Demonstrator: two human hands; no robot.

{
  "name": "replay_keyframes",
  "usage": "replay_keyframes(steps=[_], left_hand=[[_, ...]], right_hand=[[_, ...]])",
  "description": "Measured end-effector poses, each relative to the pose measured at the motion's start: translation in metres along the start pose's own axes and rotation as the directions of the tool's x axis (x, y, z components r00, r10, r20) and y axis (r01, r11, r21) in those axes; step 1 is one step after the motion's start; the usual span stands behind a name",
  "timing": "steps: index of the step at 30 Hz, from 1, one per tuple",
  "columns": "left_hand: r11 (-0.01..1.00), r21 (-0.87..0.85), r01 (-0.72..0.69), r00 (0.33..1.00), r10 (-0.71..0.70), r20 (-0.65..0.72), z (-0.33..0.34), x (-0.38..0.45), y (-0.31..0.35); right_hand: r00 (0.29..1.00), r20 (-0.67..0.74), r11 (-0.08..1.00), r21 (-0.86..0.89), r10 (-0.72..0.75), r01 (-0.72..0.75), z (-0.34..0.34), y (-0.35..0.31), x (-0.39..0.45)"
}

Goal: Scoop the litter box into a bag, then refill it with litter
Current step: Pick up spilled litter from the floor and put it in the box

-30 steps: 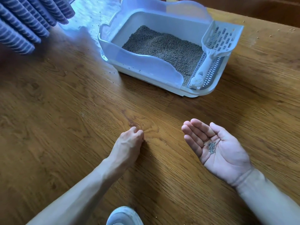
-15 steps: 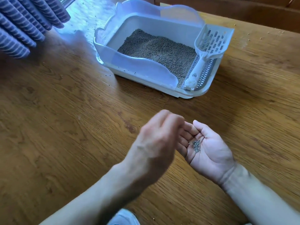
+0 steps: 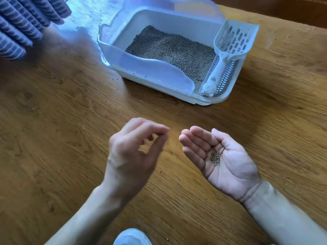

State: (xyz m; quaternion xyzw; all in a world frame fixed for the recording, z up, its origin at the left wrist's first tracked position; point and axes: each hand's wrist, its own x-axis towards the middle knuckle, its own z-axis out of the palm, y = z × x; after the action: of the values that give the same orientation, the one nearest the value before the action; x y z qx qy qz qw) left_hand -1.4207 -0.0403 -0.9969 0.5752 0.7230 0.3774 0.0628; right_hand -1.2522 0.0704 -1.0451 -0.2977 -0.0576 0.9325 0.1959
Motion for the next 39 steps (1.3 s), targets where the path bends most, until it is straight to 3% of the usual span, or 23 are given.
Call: replay_keyframes(steps=[2, 4, 8, 16, 18, 21, 24, 27, 29, 32, 36, 39], left_hand=[[0.987, 0.082, 0.141, 0.989, -0.145, 0.038, 0.001, -0.014, -0.041], [0.960, 0.193, 0.201, 0.949, -0.240, 0.203, 0.009, -0.034, -0.075], [0.944, 0.282, 0.173, 0.893, -0.271, 0.359, 0.022, -0.057, -0.103], [0.938, 0.340, 0.058, 0.908, -0.192, 0.373, 0.036, -0.045, -0.111], [0.927, 0.373, -0.021, 0.911, -0.135, 0.388, 0.040, -0.045, -0.111], [0.908, 0.408, -0.094, 0.895, -0.102, 0.434, 0.044, -0.052, -0.115], [0.927, 0.376, 0.003, 0.909, -0.159, 0.385, 0.042, -0.052, -0.111], [0.958, 0.239, 0.157, 0.960, -0.205, 0.191, 0.032, -0.036, -0.079], [0.985, 0.136, 0.110, 0.988, -0.123, 0.098, 0.025, -0.020, -0.042], [0.996, 0.030, -0.079, 0.992, 0.075, 0.106, 0.024, -0.001, 0.014], [0.957, 0.132, -0.260, 0.947, 0.226, 0.230, 0.043, 0.002, 0.041], [0.935, 0.175, -0.309, 0.931, 0.259, 0.258, 0.046, -0.003, 0.041]], right_hand=[[1.000, -0.018, 1.000, 0.024, 0.013, -0.013, -0.006, 0.000, 0.003], [0.999, -0.043, 1.000, 0.017, 0.014, -0.013, -0.004, 0.000, 0.002], [0.998, -0.052, 1.000, 0.021, 0.020, -0.019, -0.003, -0.001, 0.003], [0.996, -0.062, 0.995, 0.081, 0.070, -0.065, -0.016, -0.001, 0.008], [0.998, 0.002, 0.997, 0.041, 0.063, -0.063, -0.025, 0.000, 0.013], [0.999, -0.032, 0.998, -0.059, 0.025, -0.027, -0.028, 0.001, 0.016], [0.998, -0.058, 0.999, 0.024, 0.037, -0.036, -0.024, 0.001, 0.011], [0.995, -0.095, 1.000, 0.025, -0.003, 0.005, -0.022, -0.001, 0.010], [0.993, -0.120, 1.000, 0.019, 0.007, -0.005, -0.019, -0.001, 0.010], [0.993, -0.109, 0.998, 0.050, 0.049, -0.044, -0.010, 0.001, 0.007], [0.983, -0.029, 0.980, 0.096, 0.179, -0.175, -0.008, 0.006, 0.007], [0.979, -0.058, 0.980, 0.062, 0.194, -0.190, -0.006, 0.005, 0.003]])
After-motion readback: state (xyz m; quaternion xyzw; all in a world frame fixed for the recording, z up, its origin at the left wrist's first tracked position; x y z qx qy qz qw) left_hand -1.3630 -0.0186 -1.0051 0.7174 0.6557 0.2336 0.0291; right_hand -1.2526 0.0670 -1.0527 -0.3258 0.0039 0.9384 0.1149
